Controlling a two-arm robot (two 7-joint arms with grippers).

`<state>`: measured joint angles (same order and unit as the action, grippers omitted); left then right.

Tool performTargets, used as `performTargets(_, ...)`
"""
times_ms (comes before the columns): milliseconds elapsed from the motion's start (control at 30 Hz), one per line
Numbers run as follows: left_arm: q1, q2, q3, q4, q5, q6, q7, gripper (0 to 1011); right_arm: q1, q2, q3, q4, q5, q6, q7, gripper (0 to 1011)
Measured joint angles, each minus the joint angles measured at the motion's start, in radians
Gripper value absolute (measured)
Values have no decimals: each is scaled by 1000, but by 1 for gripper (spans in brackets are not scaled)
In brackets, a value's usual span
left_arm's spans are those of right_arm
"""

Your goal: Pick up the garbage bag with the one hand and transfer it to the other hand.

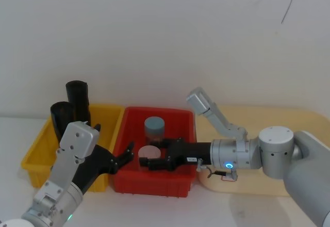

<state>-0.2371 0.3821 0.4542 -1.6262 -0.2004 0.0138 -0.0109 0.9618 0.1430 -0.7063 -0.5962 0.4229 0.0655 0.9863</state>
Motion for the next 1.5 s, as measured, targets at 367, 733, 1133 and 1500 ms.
performTargets(367,0,0,0,0,0,0,0,1001,2,-3,2,6,-1,-2,1,650)
performTargets(733,0,0,0,0,0,0,0,1001,3,-4,3,9,-1,-3,1,650)
performTargets(1133,-10,2,-25,-40,10,16,18,1001,3,-4,3,10,-1,-3,1,650)
performTargets(1500,-57,49,-116,-148,-37,146,-10,1001,3,-4,3,10,-1,-3,1,650)
